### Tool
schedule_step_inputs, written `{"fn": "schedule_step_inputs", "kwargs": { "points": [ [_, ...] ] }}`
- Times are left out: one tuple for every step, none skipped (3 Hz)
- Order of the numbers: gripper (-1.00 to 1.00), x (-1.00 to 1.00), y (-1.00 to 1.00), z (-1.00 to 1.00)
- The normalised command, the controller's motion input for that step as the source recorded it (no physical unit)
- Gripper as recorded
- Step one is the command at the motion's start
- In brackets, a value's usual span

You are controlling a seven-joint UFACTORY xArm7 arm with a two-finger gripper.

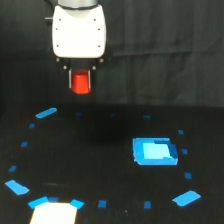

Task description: Pick up the red object from the table

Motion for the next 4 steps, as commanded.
{"fn": "schedule_step_inputs", "kwargs": {
  "points": [
    [-1.0,0.43,-0.1,0.2],
    [-1.0,-0.13,-0.33,0.11],
    [-1.0,0.26,0.43,0.4],
    [-1.0,-0.09,0.43,0.25]
  ]
}}
